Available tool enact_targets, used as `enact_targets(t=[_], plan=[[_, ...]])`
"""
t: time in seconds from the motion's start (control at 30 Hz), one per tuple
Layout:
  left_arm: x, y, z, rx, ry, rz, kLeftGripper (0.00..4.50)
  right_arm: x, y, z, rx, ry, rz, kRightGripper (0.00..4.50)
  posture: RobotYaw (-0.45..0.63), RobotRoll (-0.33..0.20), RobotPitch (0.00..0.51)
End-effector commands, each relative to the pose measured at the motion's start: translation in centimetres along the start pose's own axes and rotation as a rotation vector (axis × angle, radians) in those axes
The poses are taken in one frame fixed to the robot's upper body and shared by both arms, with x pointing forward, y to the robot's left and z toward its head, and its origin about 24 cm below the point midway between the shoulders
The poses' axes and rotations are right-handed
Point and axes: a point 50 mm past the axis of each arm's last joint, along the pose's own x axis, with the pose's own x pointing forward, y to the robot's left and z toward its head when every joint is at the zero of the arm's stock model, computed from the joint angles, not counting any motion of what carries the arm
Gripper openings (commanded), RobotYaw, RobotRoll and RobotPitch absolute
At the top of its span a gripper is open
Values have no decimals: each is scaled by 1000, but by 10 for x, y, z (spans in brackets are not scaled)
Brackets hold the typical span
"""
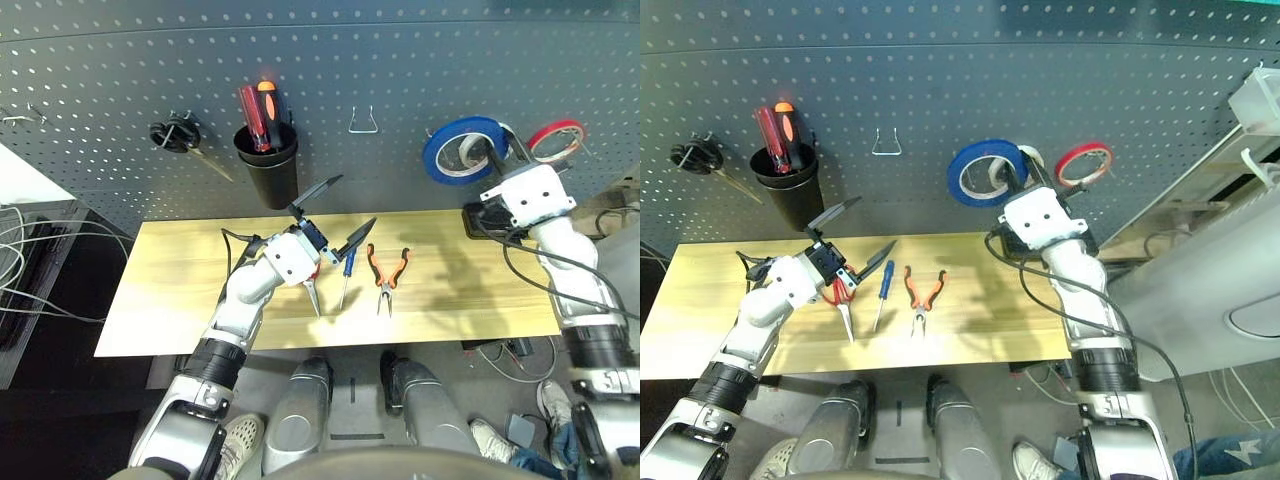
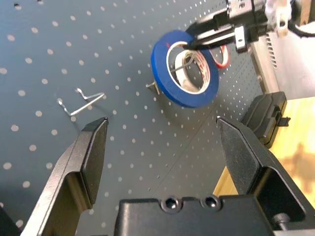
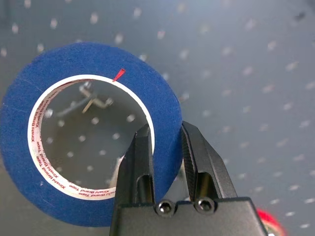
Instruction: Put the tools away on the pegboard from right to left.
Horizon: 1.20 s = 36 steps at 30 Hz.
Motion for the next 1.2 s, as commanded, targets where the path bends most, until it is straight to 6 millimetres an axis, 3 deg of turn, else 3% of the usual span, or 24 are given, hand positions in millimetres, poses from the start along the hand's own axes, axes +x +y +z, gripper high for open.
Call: enact_targets(t=[0.03,0.13,0.4,0.53,0.7,0.93,1.07,1.2], plan=[[-4,-7,-1,-22,27,-32,4500,4,7,-4,15,20,14,700,122,0,205],[-9,-14,-9,-65,116,-68,4500,-1,16,-1,62,11,56,1740,132,0,210],[-12,-13,-15,-80,253,-72,4500,-53,57,1,142,79,328,4468,130,0,221],[-13,-14,-21,-102,331,-116,4500,-71,72,-8,264,255,434,4468,118,0,227],[-14,-19,-28,-144,425,-228,4500,-71,82,-11,439,461,499,4468,110,0,233],[-6,-15,-27,-164,461,-285,4500,-66,105,-1,966,878,466,4468,123,0,247],[-5,-16,-24,-162,438,-301,4500,-62,117,5,1107,1049,432,4468,137,0,248],[-9,-20,-22,-165,426,-327,4500,-61,127,3,1119,1166,411,4468,153,0,247]])
